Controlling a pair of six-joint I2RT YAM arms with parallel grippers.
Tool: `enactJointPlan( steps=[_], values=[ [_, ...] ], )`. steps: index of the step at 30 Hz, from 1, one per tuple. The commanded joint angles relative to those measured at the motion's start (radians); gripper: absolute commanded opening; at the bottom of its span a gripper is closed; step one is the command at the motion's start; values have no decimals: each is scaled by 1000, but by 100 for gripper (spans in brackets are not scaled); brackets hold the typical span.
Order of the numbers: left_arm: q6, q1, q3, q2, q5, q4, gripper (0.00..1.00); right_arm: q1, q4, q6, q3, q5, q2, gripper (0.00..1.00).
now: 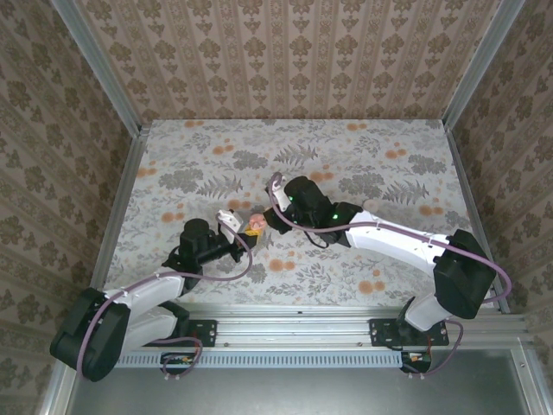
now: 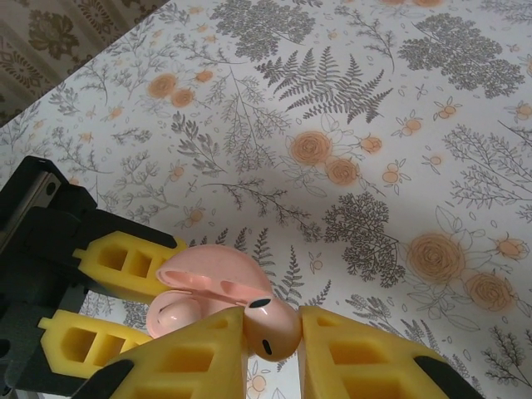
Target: Insert wireless bluetooth earbuds into charging case
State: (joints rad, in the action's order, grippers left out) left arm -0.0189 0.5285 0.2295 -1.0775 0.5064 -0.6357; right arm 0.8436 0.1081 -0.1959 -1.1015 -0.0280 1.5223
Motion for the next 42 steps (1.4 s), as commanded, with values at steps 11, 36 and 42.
enactJointPlan(
  steps=[11,36,42],
  values=[
    [13,1,2,45,26,-13,9,27,-30,36,-26,25,38,21],
    [22,-7,6,83,-8,-5,10,63,-29,62,-31,-2,58,24],
    [23,-8,7,92,-9,3,10,64,-37,61,-34,-32,53,25]
  ],
)
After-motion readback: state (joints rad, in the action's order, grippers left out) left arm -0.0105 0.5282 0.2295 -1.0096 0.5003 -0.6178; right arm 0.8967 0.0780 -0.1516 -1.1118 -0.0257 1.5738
